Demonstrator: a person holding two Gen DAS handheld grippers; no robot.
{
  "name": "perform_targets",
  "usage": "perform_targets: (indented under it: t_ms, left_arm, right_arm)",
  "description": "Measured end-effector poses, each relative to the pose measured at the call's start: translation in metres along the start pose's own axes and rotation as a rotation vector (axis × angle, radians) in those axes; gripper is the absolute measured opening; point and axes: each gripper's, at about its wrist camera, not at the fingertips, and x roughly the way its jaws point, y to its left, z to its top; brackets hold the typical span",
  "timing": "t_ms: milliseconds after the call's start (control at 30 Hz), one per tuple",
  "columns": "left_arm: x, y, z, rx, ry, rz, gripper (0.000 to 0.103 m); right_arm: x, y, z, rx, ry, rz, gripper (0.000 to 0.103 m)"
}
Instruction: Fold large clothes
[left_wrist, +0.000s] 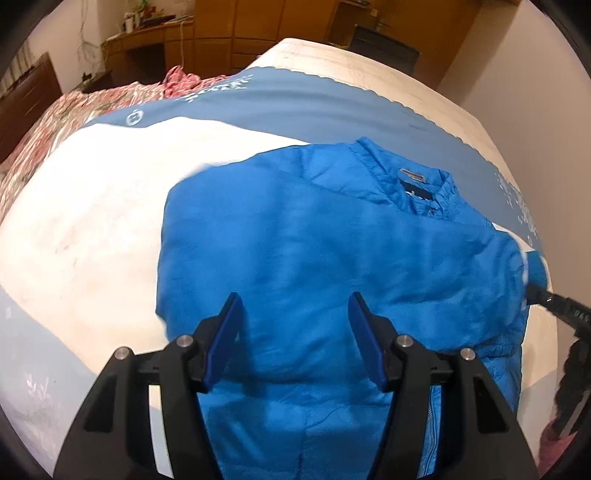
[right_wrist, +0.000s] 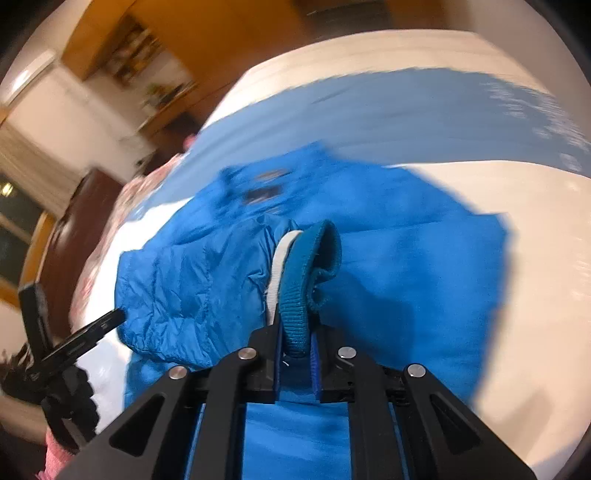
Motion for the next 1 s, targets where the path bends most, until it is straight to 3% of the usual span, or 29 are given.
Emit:
perform_targets:
  t_ms: [233,500,600,633,733,800,900,1000]
  left_arm:
    - [0.026,-0.006,0.001,0.012,0.042,-0.001,0.057]
    - [0.062,-0.013,-0.013,0.100,0.060,0.059,0.058]
    - [0.062,-0.013,-0.011,0.100,0.063,0.056,0.058]
    - [0.059,-0.012,-0.009,0.092,0.066,0.045,0.058]
    - [0.042,-0.010,-0.002,0.079,0.045,0.009,0.061]
    - [0.034,-0.014,0.005,0.083,0.021,0.005,0.063]
    - [0.035,-0.026,0.018,0.101,0.019,0.011,0.064]
    - [0.051,-0.039,0.029,0.126,0.039,0.030,0.064]
  right_arm:
    - [-0.015,-0.066,-0.010,0.139,-0.011,-0.032,0.012]
    - [0.024,-0.085,-0.033,0.194,0.057,-0.058,0.013]
    - [0.019,-0.078,-0.031,0.172,0.062,-0.092,0.014]
    - [0.014,-0.076,-0.029,0.167,0.050,-0.106,0.019]
    - [-0.014,-0.058,-0.023,0.119,-0.045,-0.187,0.025]
    - [-0.027,-0.042,-0.013,0.080,-0.089,-0.168,0.025]
    - [-0.017,-0.018,0.005,0.023,-0.080,-0.130,0.025]
    - [0.010,-0.008,0.017,-0.010,-0.047,-0.156,0.025]
